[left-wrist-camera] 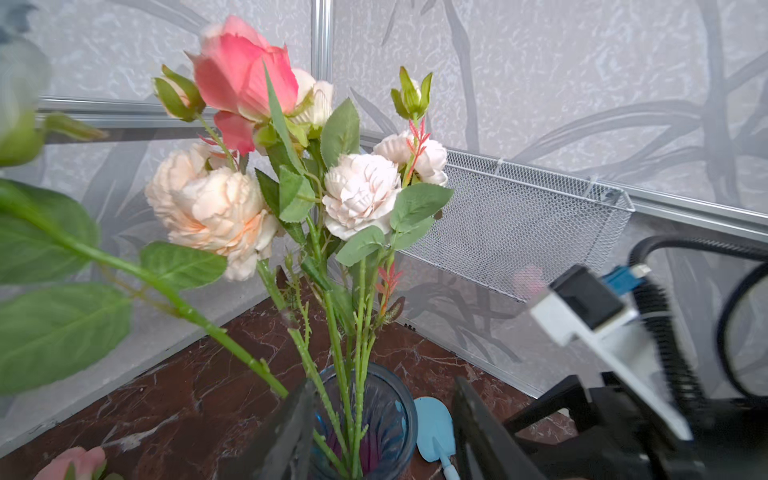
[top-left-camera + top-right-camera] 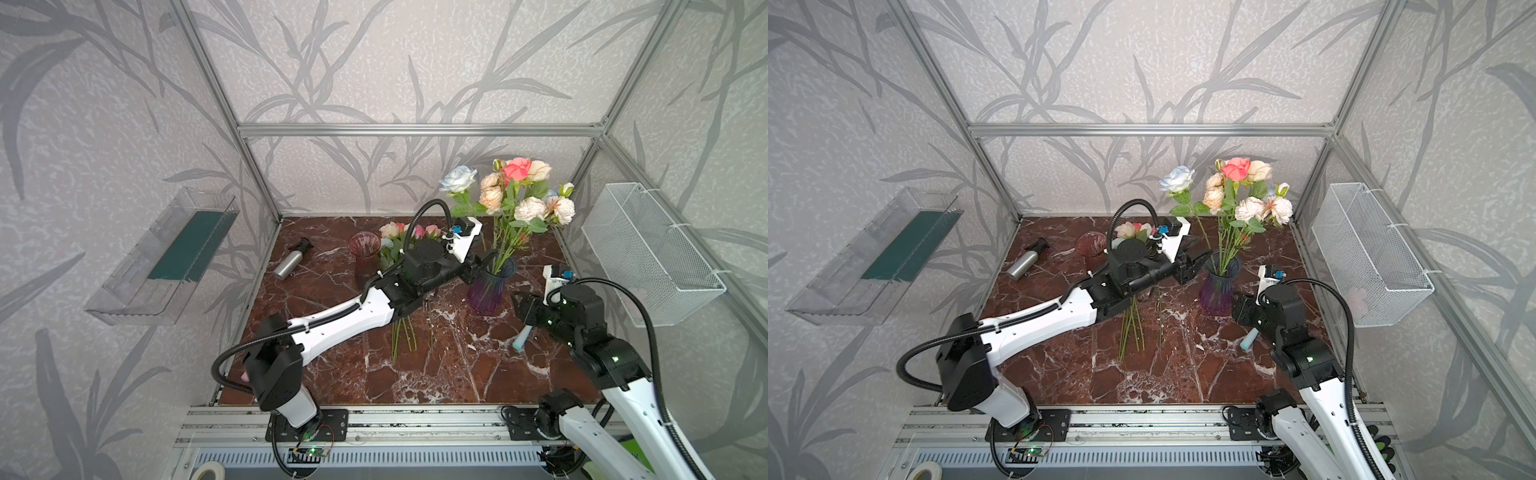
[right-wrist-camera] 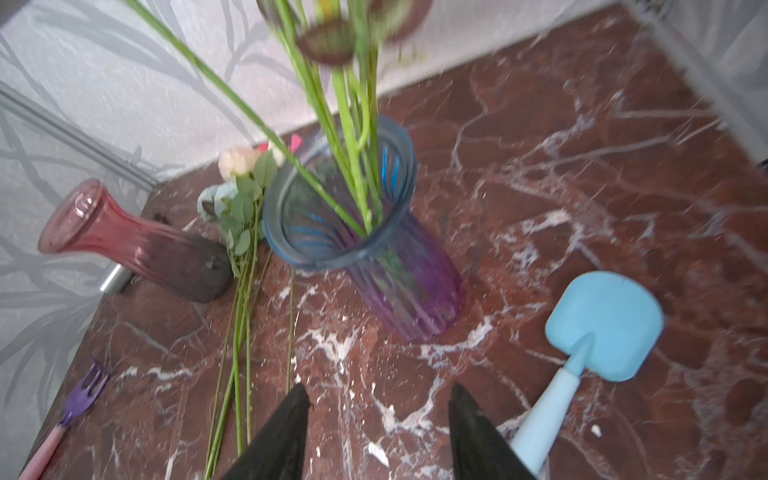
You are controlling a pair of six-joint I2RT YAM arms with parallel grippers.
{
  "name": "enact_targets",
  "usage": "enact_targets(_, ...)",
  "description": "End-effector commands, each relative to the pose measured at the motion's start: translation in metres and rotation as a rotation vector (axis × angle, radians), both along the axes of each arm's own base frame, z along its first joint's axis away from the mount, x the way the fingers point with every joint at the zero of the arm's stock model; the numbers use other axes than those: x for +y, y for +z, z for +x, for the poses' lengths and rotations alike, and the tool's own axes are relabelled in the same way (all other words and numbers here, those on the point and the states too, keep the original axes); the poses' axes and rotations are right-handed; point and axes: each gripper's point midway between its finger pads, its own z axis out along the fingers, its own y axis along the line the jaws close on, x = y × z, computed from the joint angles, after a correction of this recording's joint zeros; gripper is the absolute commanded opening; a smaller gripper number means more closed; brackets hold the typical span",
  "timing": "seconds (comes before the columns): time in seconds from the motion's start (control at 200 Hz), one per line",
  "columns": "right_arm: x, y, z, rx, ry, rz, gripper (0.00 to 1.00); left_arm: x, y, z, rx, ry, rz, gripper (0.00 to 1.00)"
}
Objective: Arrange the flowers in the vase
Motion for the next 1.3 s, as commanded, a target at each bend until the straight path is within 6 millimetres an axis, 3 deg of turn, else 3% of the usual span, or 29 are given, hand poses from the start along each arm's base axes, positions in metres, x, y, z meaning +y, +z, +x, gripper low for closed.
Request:
enact_targets(0.0,0.027,-0.021,-0.003,0.052,0.086,0.153,0.54,0.034,-0.026,-0.009,0.064,0.084,0.056,0.55)
enact_targets(0.2,0.044,-0.057,0.007,0.101,0.087,0.312,0.55,0.111,-0.088,-0.023,0.179,0.293,0.109,0.55)
enact_targets(0.4,0.045,-0.093,0.029,0.136,0.041,0.347,0.55,0.185,-0.169,-0.023,0.37,0.55,0.173,0.66)
enact_targets(0.49,0.043,-0.102,0.036,0.154,0.011,0.34,0.55,0.207,-0.186,-0.026,0.437,0.585,0.117,0.66)
enact_targets(0.68,0.037,-0.128,0.047,0.201,-0.036,0.342,0.55,0.237,-0.188,-0.023,0.474,0.638,0.033,0.67)
enact_targets(0.9,0.028,-0.154,0.053,0.262,-0.079,0.334,0.55,0.246,-0.183,-0.021,0.462,0.668,0.044,0.67)
enact_targets(1.295,0.022,-0.176,0.079,0.306,-0.065,0.282,0.55,0.248,-0.171,-0.016,0.451,0.685,0.015,0.67)
